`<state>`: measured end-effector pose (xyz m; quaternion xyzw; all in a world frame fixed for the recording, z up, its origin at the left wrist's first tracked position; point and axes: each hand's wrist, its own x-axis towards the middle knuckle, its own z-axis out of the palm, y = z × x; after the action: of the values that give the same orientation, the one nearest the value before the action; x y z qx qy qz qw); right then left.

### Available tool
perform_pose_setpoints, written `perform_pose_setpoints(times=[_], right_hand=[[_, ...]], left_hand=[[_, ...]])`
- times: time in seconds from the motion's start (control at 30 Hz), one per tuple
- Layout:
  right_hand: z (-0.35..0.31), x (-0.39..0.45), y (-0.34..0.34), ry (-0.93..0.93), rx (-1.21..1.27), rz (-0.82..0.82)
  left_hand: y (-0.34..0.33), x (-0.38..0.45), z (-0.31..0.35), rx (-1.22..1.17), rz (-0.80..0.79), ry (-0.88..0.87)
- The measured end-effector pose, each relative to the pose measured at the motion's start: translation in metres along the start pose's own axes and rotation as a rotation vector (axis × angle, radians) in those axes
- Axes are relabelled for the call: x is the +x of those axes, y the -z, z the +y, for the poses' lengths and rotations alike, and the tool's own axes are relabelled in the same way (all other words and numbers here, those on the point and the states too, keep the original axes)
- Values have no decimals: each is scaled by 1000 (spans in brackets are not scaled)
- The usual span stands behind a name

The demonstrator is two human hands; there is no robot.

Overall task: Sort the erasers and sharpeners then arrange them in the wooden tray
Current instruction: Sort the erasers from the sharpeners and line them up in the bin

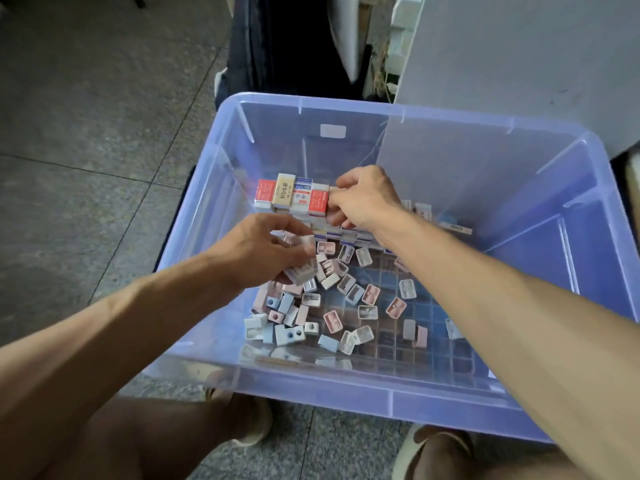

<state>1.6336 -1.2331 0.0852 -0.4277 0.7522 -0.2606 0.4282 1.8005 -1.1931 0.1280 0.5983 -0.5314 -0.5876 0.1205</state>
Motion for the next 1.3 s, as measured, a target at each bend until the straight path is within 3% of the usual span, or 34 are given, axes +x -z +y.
perform_pose_setpoints(times=[0.1,0.23,0.37,0.47,0.57,0.7,0.83,1.0,1.1,1.23,1.3], right_hand=[[5,-13,13,59,-16,36],[13,-48,38,73,-37,-240],[21,-69,45,5,134,-407],[19,-74,41,26,166,-374],[19,-66,38,-2,121,-320],[19,-40,35,-115,130,-21],[16,-24,21,-119,71,80],[15,-17,14,17,-280,49],[17,-22,20,195,-350,129],[24,-23,16,431,-548,31],[23,-20,12,481,-584,93]], left_hand=[[2,3,2,-70,46,9],[4,7,5,-133,93,5],[0,4,12,-224,-7,-57],[-4,3,13,-185,-52,-59],[-5,7,9,-172,28,-5],[-2,11,3,-224,156,86],[-2,13,5,-246,137,134],[-1,14,7,-242,113,153],[0,13,7,-235,111,141],[0,11,8,-243,118,119],[0,10,7,-233,115,105]])
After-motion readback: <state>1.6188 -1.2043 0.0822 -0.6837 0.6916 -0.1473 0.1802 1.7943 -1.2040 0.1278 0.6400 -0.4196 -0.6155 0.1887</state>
